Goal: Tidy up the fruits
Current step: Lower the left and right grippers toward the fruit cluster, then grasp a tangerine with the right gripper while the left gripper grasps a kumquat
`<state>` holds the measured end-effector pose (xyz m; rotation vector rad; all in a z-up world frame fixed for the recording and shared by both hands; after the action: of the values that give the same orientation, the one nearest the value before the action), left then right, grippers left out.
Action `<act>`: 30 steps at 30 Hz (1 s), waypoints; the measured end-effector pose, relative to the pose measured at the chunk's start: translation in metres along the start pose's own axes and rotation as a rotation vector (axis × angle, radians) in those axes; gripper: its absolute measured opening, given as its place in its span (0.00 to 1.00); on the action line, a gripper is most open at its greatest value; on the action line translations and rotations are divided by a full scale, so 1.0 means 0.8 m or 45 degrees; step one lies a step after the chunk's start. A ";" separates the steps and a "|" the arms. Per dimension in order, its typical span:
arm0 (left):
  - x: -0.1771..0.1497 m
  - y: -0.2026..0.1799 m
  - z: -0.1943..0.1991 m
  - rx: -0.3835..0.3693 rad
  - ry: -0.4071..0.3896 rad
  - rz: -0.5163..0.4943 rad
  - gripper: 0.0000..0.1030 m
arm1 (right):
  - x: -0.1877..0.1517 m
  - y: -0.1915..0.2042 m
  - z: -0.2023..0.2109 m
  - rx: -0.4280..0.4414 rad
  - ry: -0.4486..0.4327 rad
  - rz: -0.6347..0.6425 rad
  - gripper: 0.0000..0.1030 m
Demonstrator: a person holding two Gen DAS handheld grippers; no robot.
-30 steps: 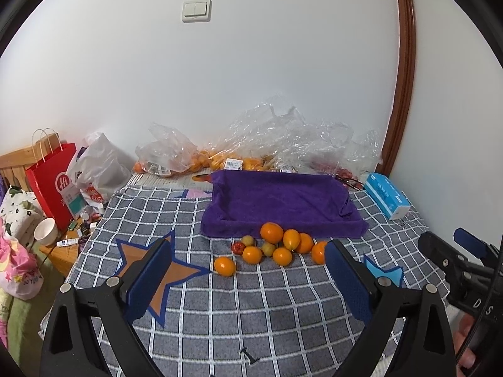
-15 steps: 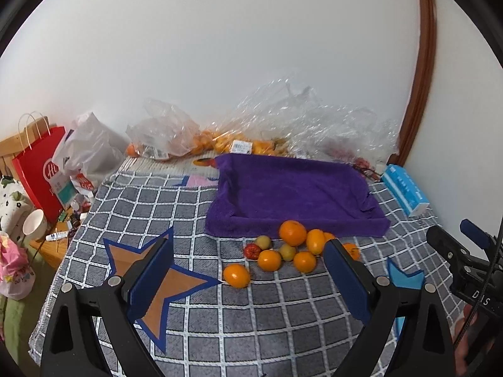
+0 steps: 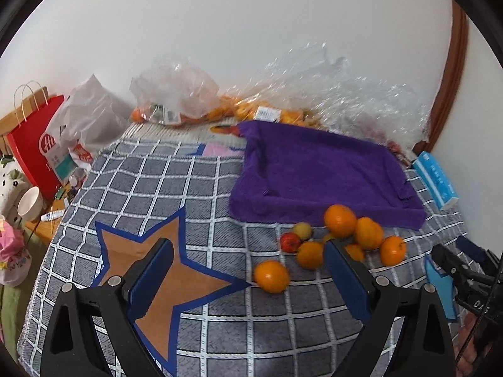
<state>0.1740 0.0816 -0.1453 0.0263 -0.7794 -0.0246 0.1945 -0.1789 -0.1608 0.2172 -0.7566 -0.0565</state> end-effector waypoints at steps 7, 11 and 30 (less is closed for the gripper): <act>-0.019 0.019 -0.021 0.033 0.068 0.005 0.94 | -0.015 0.002 -0.053 0.033 0.098 -0.001 0.75; -0.032 0.026 -0.031 0.016 0.098 0.011 0.93 | -0.019 0.001 -0.082 0.019 0.138 -0.001 0.72; -0.046 -0.033 -0.087 -0.114 0.181 -0.044 0.52 | -0.037 -0.013 -0.084 -0.037 0.120 0.087 0.42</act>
<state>0.1963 0.0573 -0.2217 -0.0427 -0.6352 -0.0894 0.2196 -0.1737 -0.2306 0.1650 -0.6687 0.0073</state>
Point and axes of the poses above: each gripper's, at about its wrist camera, not at the fingertips, and z roughly against the way its jaws point, y to its left, x to its top, the point moved 6 cm from there along -z, roughly the way its jaws point, and after that the axes turned 11 degrees about -z, right-handed, at the moved point
